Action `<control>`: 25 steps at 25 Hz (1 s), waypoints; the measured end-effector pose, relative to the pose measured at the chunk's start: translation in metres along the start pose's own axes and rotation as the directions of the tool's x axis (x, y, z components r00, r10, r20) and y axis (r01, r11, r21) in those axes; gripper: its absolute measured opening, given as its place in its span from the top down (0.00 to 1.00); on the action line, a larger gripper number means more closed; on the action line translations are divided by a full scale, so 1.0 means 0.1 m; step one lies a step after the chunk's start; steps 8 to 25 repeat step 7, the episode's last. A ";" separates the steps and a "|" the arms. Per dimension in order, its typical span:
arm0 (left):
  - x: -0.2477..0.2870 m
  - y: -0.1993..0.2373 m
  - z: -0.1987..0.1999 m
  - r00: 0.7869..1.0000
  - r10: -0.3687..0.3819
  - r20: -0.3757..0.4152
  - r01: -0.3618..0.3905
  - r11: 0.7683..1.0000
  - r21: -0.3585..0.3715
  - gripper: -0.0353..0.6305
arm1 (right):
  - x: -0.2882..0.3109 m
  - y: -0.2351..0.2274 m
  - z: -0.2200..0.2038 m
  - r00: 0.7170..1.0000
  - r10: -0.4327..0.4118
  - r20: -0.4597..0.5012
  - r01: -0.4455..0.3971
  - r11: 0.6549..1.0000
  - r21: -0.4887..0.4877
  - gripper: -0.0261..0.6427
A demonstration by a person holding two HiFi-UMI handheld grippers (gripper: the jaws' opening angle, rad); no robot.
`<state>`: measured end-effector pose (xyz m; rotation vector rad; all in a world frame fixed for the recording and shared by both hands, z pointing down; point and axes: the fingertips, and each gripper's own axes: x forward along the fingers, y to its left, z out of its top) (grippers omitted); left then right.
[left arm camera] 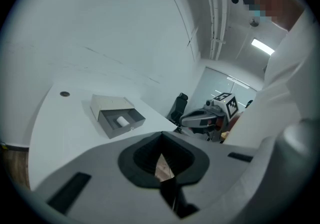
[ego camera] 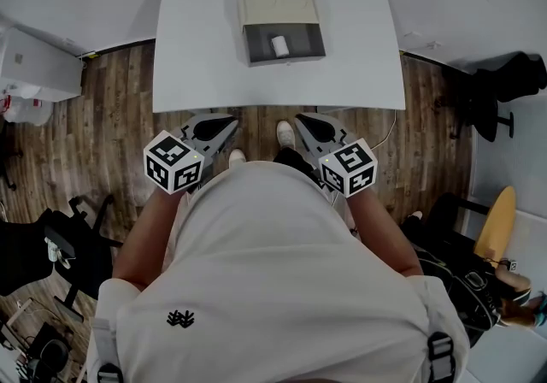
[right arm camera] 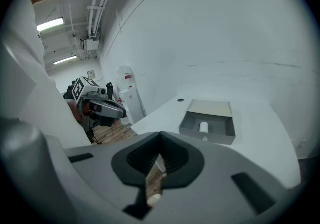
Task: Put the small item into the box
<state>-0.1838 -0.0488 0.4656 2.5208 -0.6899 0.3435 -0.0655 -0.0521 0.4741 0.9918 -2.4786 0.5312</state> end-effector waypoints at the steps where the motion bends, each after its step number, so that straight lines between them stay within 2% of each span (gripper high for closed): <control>1: 0.02 0.01 0.01 1.000 0.001 0.000 -0.001 1.000 -0.001 0.94 | 0.00 -0.02 0.01 1.000 0.001 -0.002 -0.001 1.000 -0.001 0.95; 7: 0.12 0.06 0.08 1.000 0.010 0.000 -0.010 1.000 -0.004 0.94 | 0.04 -0.19 0.02 1.000 0.004 -0.014 -0.004 1.000 -0.004 0.95; 25: 0.12 0.06 0.08 1.000 0.010 0.000 -0.010 1.000 -0.004 0.94 | 0.04 -0.19 0.02 1.000 0.004 -0.014 -0.004 1.000 -0.004 0.95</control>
